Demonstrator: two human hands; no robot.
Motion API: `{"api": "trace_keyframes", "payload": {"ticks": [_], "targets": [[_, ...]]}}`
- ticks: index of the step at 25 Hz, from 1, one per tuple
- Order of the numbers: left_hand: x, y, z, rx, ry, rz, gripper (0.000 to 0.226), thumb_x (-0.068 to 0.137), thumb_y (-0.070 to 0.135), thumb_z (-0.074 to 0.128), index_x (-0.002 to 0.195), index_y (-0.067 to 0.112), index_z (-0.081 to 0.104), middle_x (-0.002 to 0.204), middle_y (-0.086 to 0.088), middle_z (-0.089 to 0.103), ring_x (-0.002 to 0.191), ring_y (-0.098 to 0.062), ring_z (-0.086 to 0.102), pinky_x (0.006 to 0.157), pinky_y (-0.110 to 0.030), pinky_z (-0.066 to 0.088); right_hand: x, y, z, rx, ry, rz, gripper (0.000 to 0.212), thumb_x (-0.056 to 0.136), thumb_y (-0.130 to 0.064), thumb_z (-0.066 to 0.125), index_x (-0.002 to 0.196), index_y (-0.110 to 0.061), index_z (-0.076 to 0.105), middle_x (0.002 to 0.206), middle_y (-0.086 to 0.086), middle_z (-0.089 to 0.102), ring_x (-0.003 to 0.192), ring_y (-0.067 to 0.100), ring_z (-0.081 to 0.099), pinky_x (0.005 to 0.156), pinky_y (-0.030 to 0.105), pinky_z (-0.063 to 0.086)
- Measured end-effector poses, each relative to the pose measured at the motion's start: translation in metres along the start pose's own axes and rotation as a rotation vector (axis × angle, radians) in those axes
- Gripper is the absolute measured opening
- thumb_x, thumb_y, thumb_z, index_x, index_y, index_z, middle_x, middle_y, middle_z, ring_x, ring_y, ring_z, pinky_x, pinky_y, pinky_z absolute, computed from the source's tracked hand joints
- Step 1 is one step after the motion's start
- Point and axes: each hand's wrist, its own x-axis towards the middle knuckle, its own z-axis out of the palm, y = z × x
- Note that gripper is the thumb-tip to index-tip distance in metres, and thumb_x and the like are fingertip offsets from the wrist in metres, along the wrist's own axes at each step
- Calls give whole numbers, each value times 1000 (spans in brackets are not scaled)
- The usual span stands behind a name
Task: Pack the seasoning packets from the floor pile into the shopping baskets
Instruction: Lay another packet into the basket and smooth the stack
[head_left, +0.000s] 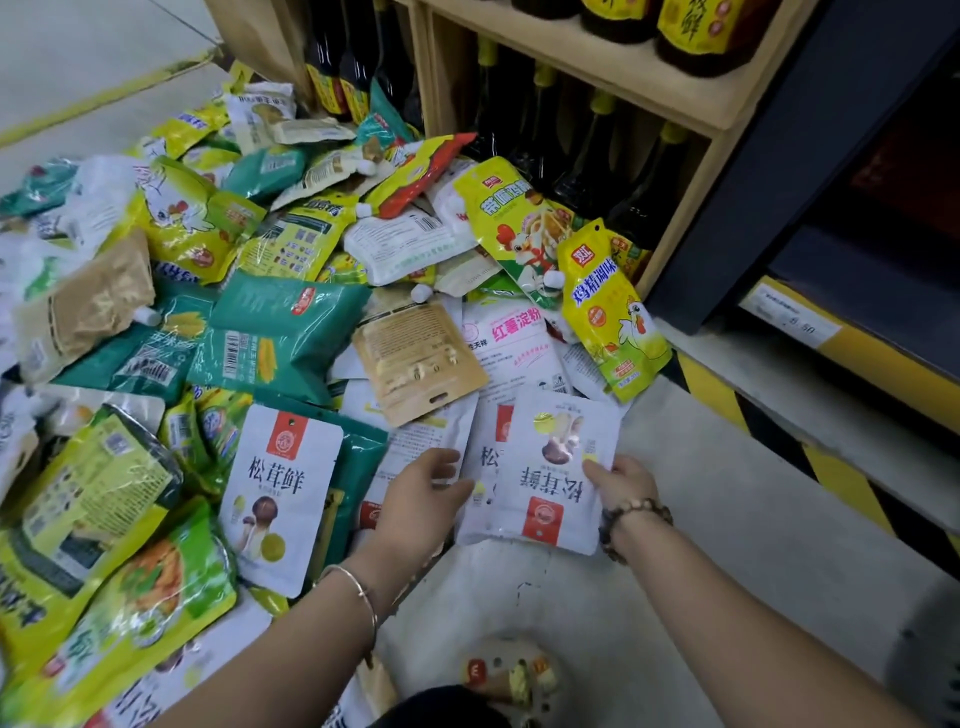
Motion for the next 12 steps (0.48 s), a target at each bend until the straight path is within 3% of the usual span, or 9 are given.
{"api": "trace_keyframes", "payload": {"ticks": [2, 3, 6, 8, 10, 12], "targets": [[-6, 6, 3, -199, -18, -65, 29, 90, 12, 63, 118, 11, 56, 102, -2, 63, 74, 1, 61, 56, -6, 44, -2, -9, -18, 103, 2, -18, 16, 84, -2, 63, 71, -10, 58, 87, 19, 67, 74, 28, 63, 76, 43, 52], [-8, 8, 4, -287, -51, -105, 29, 90, 15, 63, 118, 11, 56, 101, -3, 64, 76, 0, 63, 58, -10, 47, -6, -14, -25, 197, -49, -4, 15, 84, -1, 62, 72, -9, 58, 82, 17, 67, 70, 27, 63, 75, 43, 52], [-12, 12, 8, -462, -212, -253, 36, 88, 27, 65, 120, 13, 55, 111, -10, 67, 98, -21, 65, 80, -33, 53, -27, -24, -23, 296, -304, 0, 13, 84, 4, 59, 76, -6, 59, 68, 12, 68, 58, 24, 64, 70, 41, 52], [-15, 13, 12, -618, -237, -340, 32, 85, 17, 67, 114, 5, 60, 104, -18, 70, 95, -34, 67, 85, -46, 54, -45, -23, -8, 229, -467, 10, 11, 83, 4, 59, 78, -6, 60, 70, 13, 69, 61, 26, 65, 69, 41, 54], [-16, 10, 13, -693, -183, -392, 23, 82, 6, 68, 105, 2, 64, 93, -21, 72, 83, -37, 70, 72, -47, 57, -55, -21, 6, 141, -531, 40, 8, 83, -2, 64, 78, -8, 63, 71, 12, 71, 63, 26, 67, 64, 38, 55], [-15, 5, 11, -689, -124, -422, 18, 83, 4, 67, 101, 2, 64, 87, -20, 73, 75, -36, 71, 62, -43, 58, -49, -19, 16, 96, -418, 55, 6, 84, -12, 66, 79, -9, 63, 69, 8, 69, 60, 22, 65, 56, 31, 53]]}}
